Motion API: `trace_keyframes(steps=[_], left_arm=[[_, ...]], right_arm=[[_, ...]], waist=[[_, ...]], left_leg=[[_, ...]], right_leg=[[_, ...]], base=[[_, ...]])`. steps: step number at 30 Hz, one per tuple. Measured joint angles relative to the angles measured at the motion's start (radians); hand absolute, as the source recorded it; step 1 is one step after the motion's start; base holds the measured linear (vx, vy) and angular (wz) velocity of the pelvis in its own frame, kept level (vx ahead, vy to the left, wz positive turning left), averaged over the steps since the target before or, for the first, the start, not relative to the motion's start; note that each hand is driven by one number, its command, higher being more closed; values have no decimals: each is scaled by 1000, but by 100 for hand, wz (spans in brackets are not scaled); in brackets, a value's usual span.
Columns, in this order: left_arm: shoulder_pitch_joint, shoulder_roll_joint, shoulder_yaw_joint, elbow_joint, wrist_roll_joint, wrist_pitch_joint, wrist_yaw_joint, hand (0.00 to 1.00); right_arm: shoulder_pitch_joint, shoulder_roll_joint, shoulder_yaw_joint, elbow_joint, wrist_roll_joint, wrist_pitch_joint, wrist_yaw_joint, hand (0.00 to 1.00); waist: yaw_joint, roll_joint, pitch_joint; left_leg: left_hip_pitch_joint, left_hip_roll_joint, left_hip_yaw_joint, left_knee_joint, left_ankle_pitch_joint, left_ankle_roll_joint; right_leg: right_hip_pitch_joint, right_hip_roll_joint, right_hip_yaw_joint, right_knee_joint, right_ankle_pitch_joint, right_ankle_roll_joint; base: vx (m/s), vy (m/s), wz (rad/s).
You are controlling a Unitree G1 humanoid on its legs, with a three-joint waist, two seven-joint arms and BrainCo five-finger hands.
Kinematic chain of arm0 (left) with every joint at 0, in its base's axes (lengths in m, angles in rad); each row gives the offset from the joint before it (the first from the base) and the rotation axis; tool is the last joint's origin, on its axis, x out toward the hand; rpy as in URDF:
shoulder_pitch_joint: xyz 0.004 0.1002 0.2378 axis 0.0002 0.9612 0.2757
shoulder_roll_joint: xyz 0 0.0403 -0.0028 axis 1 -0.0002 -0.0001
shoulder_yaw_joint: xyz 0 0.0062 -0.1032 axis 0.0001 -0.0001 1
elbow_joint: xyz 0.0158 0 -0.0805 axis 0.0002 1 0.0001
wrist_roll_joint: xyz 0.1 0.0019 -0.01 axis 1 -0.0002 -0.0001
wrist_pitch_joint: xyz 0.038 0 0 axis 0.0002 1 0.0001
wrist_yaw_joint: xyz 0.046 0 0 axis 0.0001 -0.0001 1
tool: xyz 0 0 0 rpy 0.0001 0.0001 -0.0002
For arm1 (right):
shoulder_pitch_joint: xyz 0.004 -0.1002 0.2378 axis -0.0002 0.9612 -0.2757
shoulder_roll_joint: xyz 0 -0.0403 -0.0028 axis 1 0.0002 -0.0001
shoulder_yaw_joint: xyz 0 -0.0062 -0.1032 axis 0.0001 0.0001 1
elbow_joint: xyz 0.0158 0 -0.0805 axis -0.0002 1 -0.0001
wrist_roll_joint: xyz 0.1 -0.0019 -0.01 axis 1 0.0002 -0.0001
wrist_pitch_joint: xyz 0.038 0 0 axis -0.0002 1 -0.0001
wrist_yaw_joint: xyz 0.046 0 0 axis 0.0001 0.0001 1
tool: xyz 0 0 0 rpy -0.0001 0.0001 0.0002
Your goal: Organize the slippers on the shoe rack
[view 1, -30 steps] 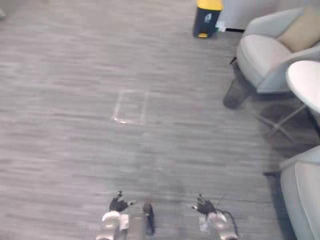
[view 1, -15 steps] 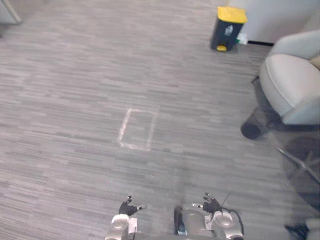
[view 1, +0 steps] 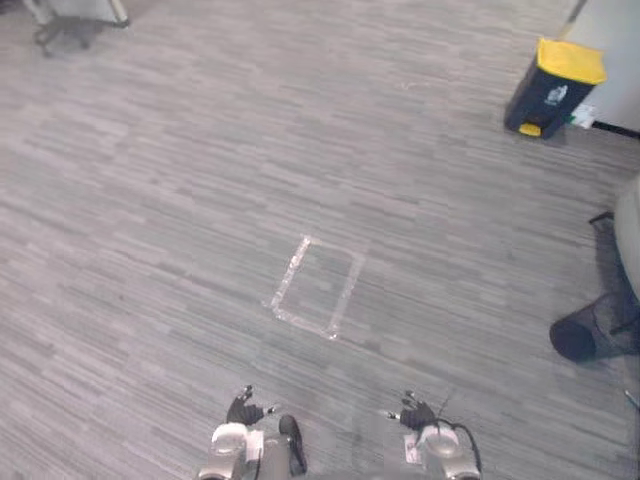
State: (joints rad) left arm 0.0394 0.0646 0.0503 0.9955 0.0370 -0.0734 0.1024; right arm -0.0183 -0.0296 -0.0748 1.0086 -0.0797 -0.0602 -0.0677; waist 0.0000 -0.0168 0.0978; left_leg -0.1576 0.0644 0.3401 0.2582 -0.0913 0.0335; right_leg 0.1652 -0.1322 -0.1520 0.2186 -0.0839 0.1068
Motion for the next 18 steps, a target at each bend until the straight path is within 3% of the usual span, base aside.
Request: trace_keyframes(steps=[3,4,5,7,8,9,10,11,12,13,15,16,18], left_arm=[[11,-1,-9,2,1,2,-3,0],[7,10,-15,18,1,5,-3,0],[7,22,-27,29,1,16,-2,0],[4,21,-29,39,1,17,-3,0],[-2,21,-29,39,1,17,-6,0],[-12,21,-29,39,1,15,-8,0],[-13,21,-29,39,1,15,-8,0],[-19,15,-30,56,9,16,-10,0],[-26,1,-32,68,12,16,-11,0],[-28,-11,-39,69,21,13,-19,0],[-45,-34,-25,69,23,14,-19,0],[-45,-35,-22,69,23,14,-19,0],[-45,-57,21,41,30,14,-19,0]], right_arm=[[18,-3,-2,9,-1,0,1,0],[20,8,-1,26,0,0,6,0],[16,7,3,28,0,0,8,0],[16,-3,9,24,0,-3,9,0],[14,-10,15,17,0,-11,8,0],[14,-11,21,11,4,-12,8,0],[15,-9,21,9,4,-13,8,0],[26,-14,21,8,11,-19,8,0],[23,-19,20,8,10,-19,8,0],[17,-23,14,10,5,-17,6,0],[15,-19,-25,8,3,-17,7,0],[16,-19,-30,7,3,-17,7,0],[37,-10,-33,-9,2,-2,7,0]], waist=[[-9,-2,-4],[-16,-17,1],[-19,-26,-5],[-35,-11,-1],[-49,-4,0],[-53,-16,0],[-55,-22,-1],[-75,-41,-3],[-74,-16,-8],[-72,0,-17],[-75,27,-5],[-76,29,-6],[-79,29,-4]], left_leg=[[121,-23,-46,-82,-66,3],[151,-37,-55,-91,-85,-4],[192,-34,-56,-110,-95,-13],[257,5,-59,-145,-111,-24],[283,39,-66,-162,-128,-48],[310,45,-67,-182,-149,-84],[318,43,-68,-189,-153,-90],[375,29,-83,-214,-175,-111],[389,44,-94,-224,-175,-102],[390,51,-106,-221,-161,-91],[399,78,-108,-138,-146,-117],[395,83,-109,-111,-146,-122],[274,134,-138,252,-134,-173]], right_leg=[[-168,-43,15,463,7,-1],[-231,-56,39,596,-84,-30],[-314,-37,45,668,-172,-64],[-388,30,15,597,-236,-99],[-444,79,-2,468,-237,-97],[-489,101,-3,282,-173,-78],[-489,99,-3,227,-143,-72],[-468,103,-14,126,6,-128],[-459,121,-15,126,-10,-114],[-471,139,-5,148,-43,-133],[-440,160,-5,190,-100,-173],[-431,162,-6,187,-103,-174],[-323,175,-3,114,-117,-182]], base=[[319,86,29],[304,-36,20],[312,-60,11],[321,-126,5],[444,-229,12],[313,-173,11],[478,-219,10],[385,-134,-2],[565,-185,-14],[366,-110,-28],[519,-158,-25],[494,-135,-9],[458,-67,3]])
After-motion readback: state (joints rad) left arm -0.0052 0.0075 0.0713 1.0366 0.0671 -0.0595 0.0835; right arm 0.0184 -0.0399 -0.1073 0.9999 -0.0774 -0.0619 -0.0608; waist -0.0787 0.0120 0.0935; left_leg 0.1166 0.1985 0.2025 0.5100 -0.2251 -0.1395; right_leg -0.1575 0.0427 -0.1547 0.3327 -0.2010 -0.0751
